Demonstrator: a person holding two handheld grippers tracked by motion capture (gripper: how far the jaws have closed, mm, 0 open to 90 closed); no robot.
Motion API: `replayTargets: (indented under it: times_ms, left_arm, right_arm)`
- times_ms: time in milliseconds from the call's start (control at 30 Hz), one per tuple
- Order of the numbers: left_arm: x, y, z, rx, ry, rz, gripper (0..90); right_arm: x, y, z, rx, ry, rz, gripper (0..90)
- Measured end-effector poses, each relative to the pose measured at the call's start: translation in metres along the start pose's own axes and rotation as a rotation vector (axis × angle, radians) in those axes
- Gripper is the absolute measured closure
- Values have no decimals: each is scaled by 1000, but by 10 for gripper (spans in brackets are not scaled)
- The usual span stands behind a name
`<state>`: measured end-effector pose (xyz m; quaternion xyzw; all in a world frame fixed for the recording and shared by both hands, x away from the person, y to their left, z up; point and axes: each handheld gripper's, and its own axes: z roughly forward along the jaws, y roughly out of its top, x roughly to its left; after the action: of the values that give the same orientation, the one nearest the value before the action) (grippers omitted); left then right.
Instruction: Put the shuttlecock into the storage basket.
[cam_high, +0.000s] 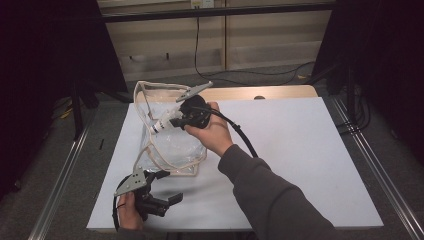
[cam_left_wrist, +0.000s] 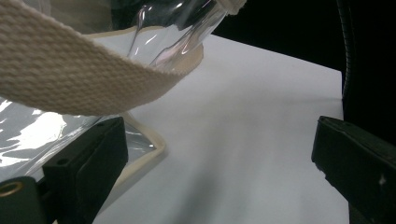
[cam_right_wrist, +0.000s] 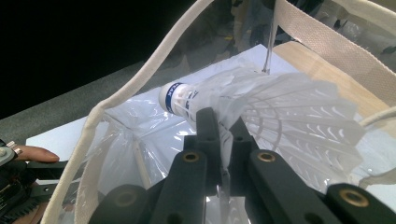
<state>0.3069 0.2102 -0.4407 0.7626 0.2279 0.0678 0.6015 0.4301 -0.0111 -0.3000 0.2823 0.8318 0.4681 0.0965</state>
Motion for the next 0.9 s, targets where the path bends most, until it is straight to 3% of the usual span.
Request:
replayTargets:
  times_ms: [900]
  left_arm:
    - [0,0,-1,-4,0,-4,37]
  right_arm:
    - [4,-3,17,37,-28,-26,879]
